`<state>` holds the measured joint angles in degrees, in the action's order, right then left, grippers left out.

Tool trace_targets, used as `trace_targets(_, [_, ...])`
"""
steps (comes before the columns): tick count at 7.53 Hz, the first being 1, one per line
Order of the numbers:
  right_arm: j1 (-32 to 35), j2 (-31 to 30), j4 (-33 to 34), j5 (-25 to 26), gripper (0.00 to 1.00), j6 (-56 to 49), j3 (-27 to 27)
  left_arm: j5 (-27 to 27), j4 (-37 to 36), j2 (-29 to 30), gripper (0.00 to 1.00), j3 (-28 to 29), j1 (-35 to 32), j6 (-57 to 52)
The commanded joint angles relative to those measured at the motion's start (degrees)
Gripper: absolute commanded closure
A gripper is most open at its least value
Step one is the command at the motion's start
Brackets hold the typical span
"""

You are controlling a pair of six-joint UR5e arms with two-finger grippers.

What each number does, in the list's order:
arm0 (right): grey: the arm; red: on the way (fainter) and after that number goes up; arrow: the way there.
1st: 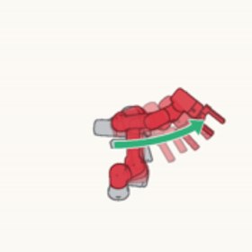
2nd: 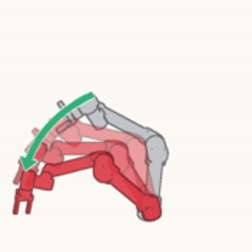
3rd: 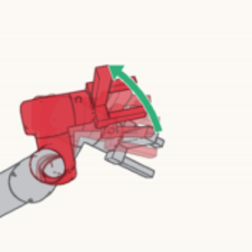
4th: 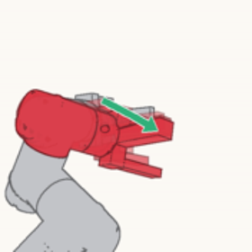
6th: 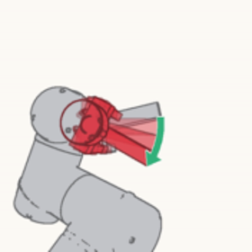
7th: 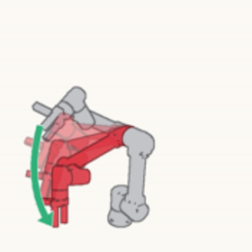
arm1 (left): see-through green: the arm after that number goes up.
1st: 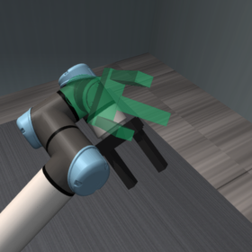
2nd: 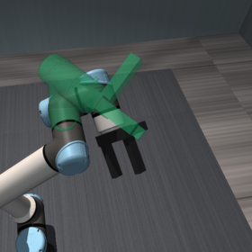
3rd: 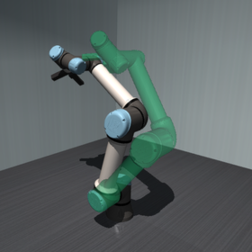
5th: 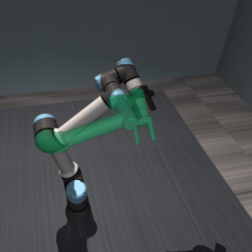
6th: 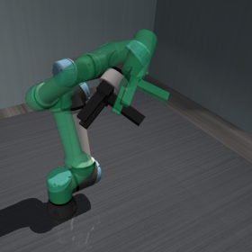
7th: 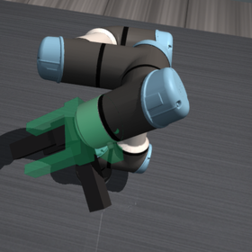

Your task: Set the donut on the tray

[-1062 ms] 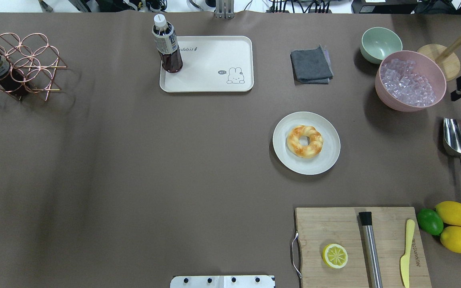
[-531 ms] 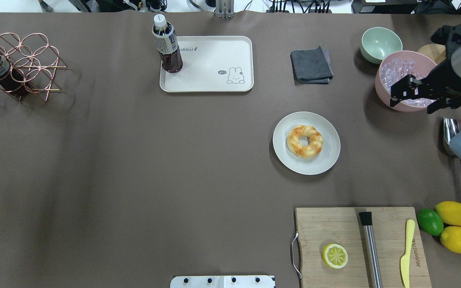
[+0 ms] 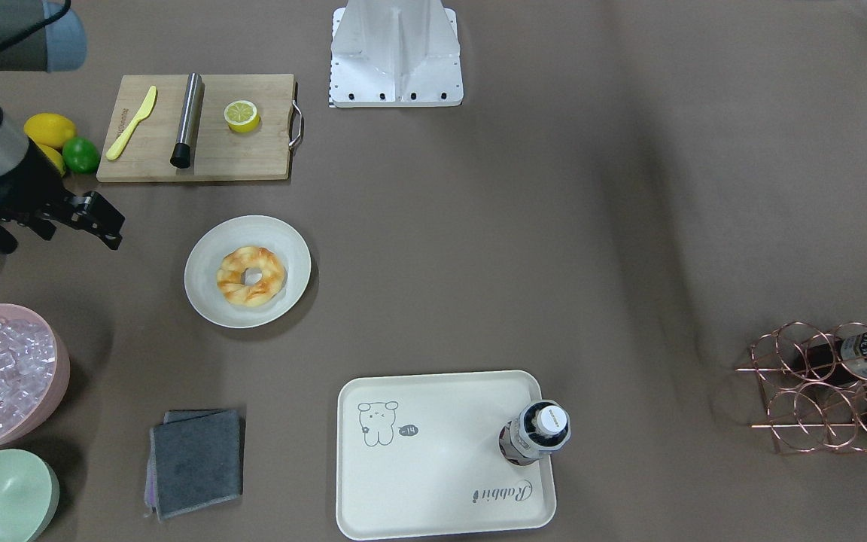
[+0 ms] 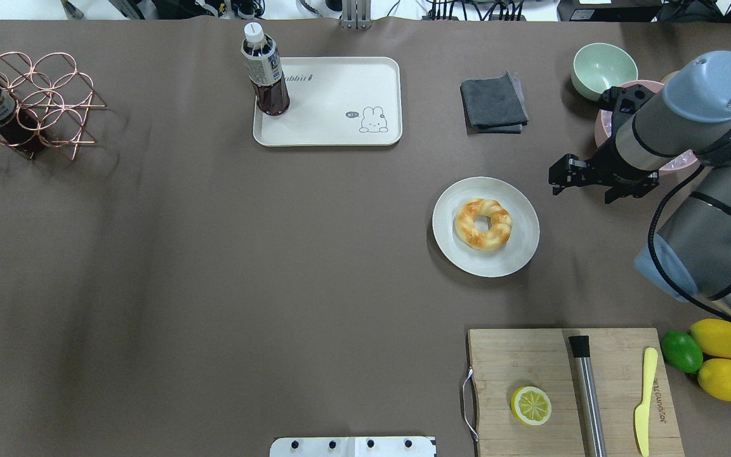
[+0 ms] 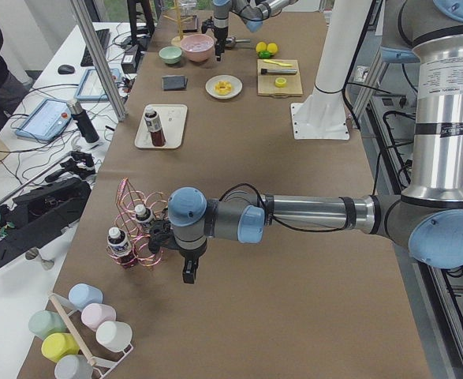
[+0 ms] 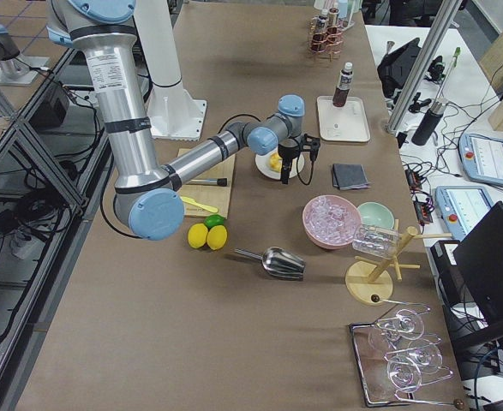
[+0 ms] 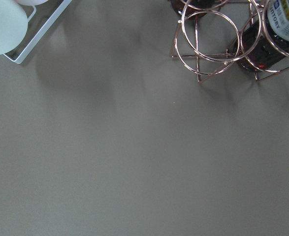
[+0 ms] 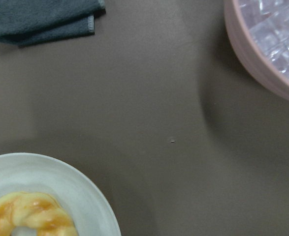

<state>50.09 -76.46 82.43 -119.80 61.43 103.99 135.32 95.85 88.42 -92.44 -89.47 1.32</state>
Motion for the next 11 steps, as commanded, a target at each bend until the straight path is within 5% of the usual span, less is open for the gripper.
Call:
trace_targets(1, [-3.6,0.2,-8.0,0.7,0.09,2.7,-5.4,0.0,0.0,0.0,0.01,0.0,0.0,0.0])
trace_targets(8, [-7.5,1.7,-8.3,3.2,0.32,4.0,-7.0,0.0,-0.1,0.0,0.01,0.1,0.0,0.0])
trace_targets(11, [-7.8,1.3,-14.9,3.3,0.44,5.7,-9.6,0.0,-0.1,0.0,0.01,0.0,0.0,0.0])
